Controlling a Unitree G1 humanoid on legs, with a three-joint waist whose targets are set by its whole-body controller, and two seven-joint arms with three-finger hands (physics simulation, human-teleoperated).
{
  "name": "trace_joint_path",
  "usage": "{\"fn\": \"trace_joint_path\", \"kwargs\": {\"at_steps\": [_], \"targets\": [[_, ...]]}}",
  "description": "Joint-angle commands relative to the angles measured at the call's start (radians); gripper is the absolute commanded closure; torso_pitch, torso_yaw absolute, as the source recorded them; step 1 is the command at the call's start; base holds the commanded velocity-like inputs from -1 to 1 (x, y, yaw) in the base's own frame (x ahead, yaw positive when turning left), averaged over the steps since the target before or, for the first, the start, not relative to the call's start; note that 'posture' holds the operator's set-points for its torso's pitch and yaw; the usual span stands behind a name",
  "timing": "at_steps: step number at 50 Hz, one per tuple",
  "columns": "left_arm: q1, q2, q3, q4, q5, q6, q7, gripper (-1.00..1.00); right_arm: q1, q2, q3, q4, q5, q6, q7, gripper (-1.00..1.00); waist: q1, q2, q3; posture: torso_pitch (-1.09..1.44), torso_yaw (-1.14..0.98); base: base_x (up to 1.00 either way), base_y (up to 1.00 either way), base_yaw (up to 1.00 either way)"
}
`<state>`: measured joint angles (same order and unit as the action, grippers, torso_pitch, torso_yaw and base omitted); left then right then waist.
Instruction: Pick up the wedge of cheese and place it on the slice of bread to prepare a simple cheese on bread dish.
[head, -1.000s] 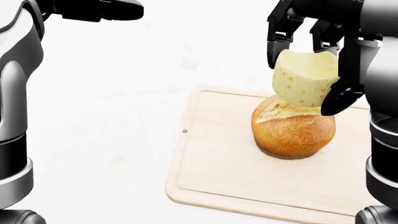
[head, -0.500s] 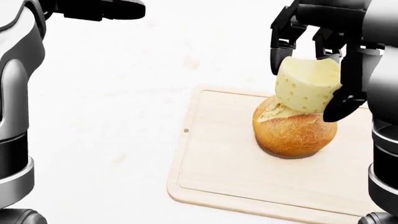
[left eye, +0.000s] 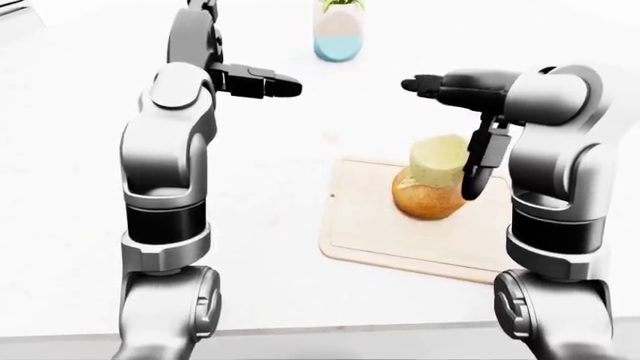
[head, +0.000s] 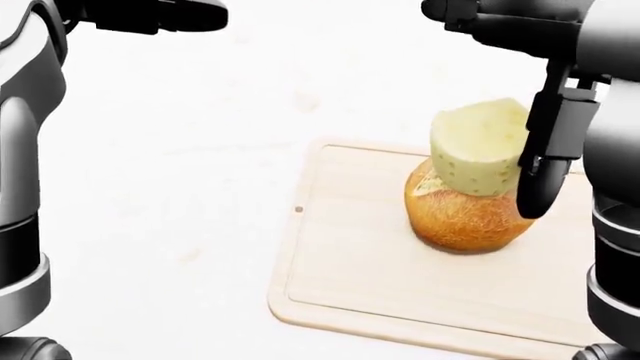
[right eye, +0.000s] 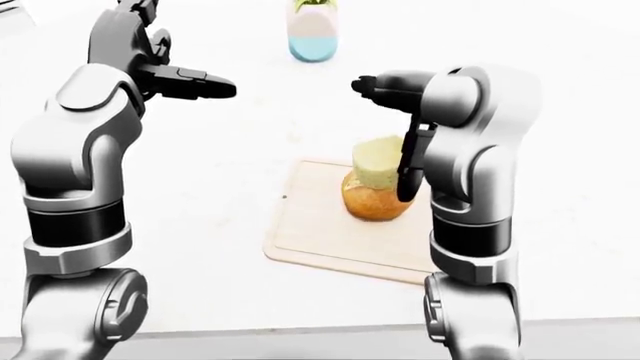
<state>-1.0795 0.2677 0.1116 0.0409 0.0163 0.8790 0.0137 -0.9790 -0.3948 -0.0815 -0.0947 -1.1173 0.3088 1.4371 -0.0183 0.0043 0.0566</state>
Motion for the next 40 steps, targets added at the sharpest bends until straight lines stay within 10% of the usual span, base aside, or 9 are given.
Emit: {"fn": "trace_joint_path", "kwargs": {"at_steps": [1, 21, 40], "targets": [[-0.038, 0.011, 0.008, -0.031, 0.003, -0.028, 0.004, -1.00, -0.038, -0.012, -0.014, -0.025, -0.004, -0.002, -0.014, -1.00, 0.000, -0.001, -0.032, 0.00, 0.00, 0.00, 0.00, 0.00], [-0.082, 0.020, 0.007, -0.039, -0.005, 0.010, 0.006, -1.00, -0.166, -0.081, -0.045, -0.041, 0.014, 0.063, 0.068, -1.00, -0.001, -0.002, -0.025, 0.00, 0.00, 0.00, 0.00, 0.00], [-0.171, 0.020, 0.002, -0.086, -0.011, 0.105, 0.008, -1.00, -0.279, -0.125, -0.070, 0.075, 0.208, 0.236, -0.216, -1.00, 0.004, -0.007, -0.018, 0.00, 0.00, 0.00, 0.00, 0.00]]}}
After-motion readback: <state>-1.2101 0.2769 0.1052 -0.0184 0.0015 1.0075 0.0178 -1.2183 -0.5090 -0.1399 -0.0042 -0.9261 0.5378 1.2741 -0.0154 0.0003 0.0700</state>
